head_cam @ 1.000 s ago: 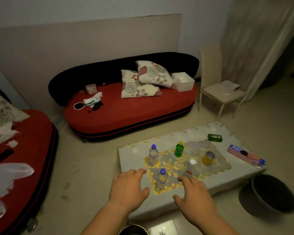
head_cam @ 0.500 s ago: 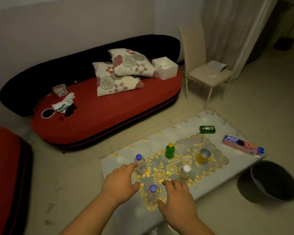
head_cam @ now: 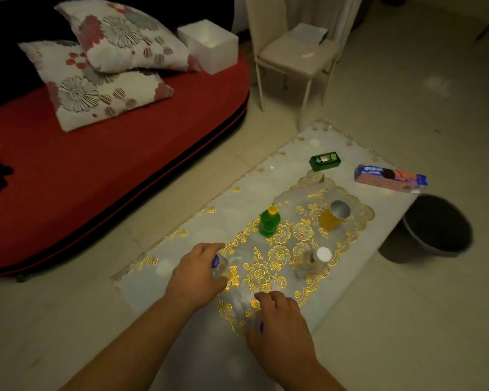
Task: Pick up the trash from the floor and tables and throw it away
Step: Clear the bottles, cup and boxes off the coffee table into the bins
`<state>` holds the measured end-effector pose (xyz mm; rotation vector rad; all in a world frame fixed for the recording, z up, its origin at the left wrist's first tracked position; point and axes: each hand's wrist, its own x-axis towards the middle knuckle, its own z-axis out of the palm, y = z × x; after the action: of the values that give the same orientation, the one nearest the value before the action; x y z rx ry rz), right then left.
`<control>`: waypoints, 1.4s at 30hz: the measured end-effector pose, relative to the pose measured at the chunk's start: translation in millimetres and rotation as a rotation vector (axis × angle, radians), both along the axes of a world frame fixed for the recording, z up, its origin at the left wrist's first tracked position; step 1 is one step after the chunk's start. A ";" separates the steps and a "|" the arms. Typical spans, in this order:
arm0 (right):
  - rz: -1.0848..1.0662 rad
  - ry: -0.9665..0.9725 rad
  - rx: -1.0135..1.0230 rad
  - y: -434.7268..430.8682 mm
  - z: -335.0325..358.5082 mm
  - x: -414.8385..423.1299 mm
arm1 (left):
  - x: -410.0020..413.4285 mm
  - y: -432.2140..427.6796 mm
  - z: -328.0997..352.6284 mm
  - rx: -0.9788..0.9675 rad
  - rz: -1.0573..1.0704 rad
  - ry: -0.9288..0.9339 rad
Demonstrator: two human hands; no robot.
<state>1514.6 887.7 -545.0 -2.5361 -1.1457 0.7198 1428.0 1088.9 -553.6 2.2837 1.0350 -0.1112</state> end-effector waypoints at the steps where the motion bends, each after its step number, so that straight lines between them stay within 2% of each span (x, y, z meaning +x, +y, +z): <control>1: -0.007 -0.002 -0.011 2.9 -9.4 -2.3 | 0.4 5.1 -11.2 -0.034 -0.006 -0.010; 7: -0.129 0.086 -0.030 4.4 -45.6 -8.4 | -2.4 17.9 -46.8 -0.105 0.054 -0.111; 12: -0.151 0.113 -0.011 8.9 -32.8 -3.5 | -9.5 15.6 -31.7 -0.090 0.050 -0.106; 20: -0.220 0.083 0.117 -0.7 91.0 17.4 | -30.4 5.8 97.4 -0.067 -0.001 -0.177; 27: -0.355 -0.028 0.205 -51.8 214.9 21.9 | -14.8 -31.6 223.9 0.025 -0.173 -0.260; 34: -0.511 -0.121 0.314 -157.6 296.8 21.9 | 2.8 -134.2 316.6 0.129 -0.349 -0.317; 39: -0.582 -0.167 0.352 -266.3 326.1 33.7 | 11.2 -242.2 352.3 0.135 -0.404 -0.344; 42: -0.577 -0.195 0.355 -342.2 342.3 52.8 | 27.7 -316.8 367.0 0.215 -0.421 -0.329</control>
<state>1567.5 545.5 -202.7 -2.4652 -0.4746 0.1139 1455.8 772.1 -186.6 2.5727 0.4067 0.2082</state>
